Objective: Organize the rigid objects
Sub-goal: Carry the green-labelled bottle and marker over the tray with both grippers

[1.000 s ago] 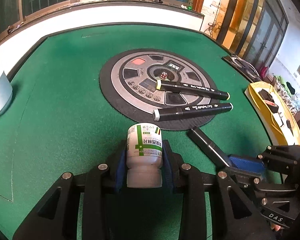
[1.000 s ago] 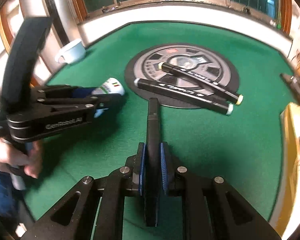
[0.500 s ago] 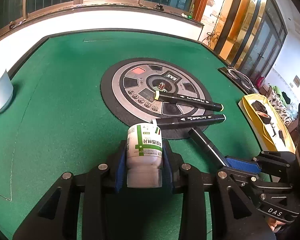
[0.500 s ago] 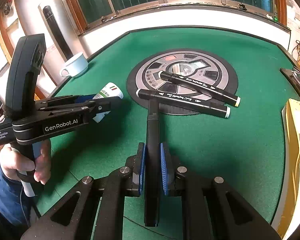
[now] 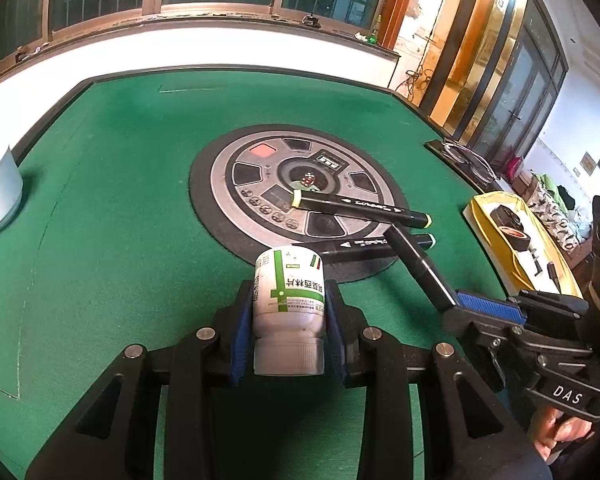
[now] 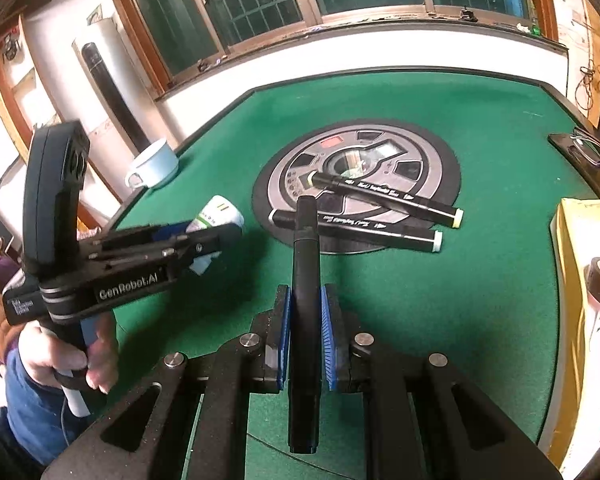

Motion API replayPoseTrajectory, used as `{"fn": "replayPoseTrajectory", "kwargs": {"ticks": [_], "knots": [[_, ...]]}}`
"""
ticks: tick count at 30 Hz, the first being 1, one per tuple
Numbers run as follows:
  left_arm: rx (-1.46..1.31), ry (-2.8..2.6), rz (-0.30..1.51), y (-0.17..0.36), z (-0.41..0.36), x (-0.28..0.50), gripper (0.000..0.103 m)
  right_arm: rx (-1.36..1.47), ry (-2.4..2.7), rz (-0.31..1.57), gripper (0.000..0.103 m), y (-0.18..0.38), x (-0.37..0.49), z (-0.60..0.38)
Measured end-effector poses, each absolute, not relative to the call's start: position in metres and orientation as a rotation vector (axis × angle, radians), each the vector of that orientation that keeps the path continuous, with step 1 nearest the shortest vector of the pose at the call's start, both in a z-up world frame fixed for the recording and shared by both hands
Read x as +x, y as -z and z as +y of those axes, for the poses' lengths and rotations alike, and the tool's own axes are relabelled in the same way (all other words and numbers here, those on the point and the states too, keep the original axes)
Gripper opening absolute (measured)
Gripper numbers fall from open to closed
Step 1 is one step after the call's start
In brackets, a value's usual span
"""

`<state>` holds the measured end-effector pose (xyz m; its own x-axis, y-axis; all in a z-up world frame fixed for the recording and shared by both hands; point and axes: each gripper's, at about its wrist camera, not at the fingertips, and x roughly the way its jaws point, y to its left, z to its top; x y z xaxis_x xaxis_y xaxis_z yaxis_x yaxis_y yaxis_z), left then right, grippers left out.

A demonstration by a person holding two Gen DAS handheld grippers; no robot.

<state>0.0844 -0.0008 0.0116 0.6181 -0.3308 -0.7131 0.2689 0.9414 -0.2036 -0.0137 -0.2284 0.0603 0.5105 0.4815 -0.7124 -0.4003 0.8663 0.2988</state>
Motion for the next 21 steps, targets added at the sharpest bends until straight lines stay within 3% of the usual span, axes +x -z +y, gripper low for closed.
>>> {"fn": "replayPoseTrajectory", "kwargs": {"ticks": [21], "knots": [[-0.09, 0.427, 0.8, -0.023, -0.052, 0.054, 0.03, 0.214, -0.474, 0.85, 0.013, -0.071, -0.024, -0.266]]}}
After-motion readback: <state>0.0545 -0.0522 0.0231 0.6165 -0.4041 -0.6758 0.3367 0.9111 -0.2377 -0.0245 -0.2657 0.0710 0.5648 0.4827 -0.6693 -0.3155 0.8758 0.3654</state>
